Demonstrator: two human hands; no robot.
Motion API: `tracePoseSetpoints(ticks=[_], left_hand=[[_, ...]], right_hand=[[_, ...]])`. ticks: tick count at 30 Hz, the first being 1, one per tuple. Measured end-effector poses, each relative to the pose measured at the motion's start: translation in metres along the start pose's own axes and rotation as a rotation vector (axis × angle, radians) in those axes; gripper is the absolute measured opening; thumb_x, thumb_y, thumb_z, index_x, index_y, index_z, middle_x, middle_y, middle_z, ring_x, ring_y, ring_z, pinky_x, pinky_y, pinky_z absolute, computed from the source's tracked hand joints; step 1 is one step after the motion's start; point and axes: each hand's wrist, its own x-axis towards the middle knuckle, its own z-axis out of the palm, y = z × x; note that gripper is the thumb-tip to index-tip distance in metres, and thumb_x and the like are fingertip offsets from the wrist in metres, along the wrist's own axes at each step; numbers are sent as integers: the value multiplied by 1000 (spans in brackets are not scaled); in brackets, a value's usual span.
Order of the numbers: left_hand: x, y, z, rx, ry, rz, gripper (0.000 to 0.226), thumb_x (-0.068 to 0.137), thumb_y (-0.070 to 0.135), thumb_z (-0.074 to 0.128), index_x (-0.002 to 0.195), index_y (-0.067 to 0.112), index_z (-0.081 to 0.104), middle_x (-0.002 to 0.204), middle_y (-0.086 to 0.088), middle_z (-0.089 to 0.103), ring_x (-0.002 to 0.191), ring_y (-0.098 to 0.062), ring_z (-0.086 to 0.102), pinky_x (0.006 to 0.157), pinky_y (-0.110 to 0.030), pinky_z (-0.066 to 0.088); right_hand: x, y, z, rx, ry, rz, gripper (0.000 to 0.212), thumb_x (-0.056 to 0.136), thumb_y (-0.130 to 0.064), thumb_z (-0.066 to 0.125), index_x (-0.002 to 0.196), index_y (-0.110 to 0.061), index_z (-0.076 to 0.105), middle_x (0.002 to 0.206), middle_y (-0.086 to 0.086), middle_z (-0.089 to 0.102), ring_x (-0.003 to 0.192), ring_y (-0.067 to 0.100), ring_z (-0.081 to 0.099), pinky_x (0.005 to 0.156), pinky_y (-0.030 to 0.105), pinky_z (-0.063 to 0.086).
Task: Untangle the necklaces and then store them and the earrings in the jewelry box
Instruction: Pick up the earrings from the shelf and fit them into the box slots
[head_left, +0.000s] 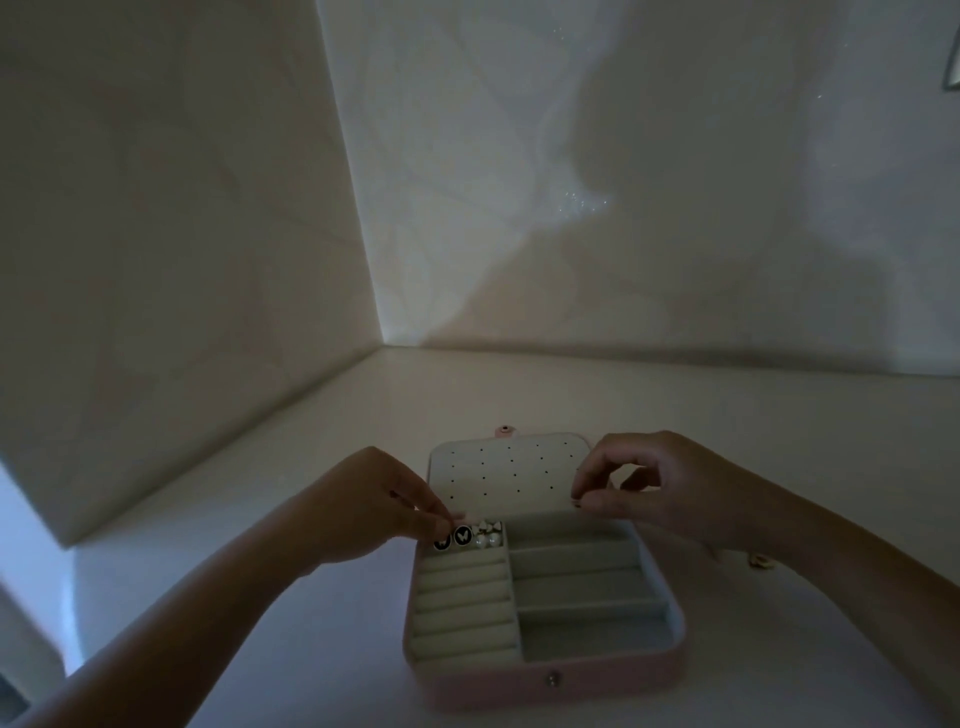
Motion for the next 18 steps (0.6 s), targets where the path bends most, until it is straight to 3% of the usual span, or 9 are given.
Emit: tracePoseSetpoints(ticks=[5,12,18], left_hand=[[4,-5,3,79,35,11,9,77,27,77,70,32,73,69,15,67,65,0,59,55,-7,40],[8,-13,8,-29,55,-30,20,78,24,77,78,15,59,86,3,67,61,-5,65,59,-16,52],[8,-20,20,-71,121,-40,20,83,23,72,71,15,58,69,3,65,63,-6,59,64,-22,51]], right_hand=[[0,2,0,5,-7,5,7,84,-27,72,86,-34,72,94,-12,69,94,6,64,86,36,53],[1,5,-1,-5,-14,-19,6,83,-30,73,86,-35,71,93,-12,68,93,7,64,85,35,54],[2,8,-1,-11,-22,-29,5,82,-31,72,87,-33,72,94,-12,68,94,7,64,85,33,53]])
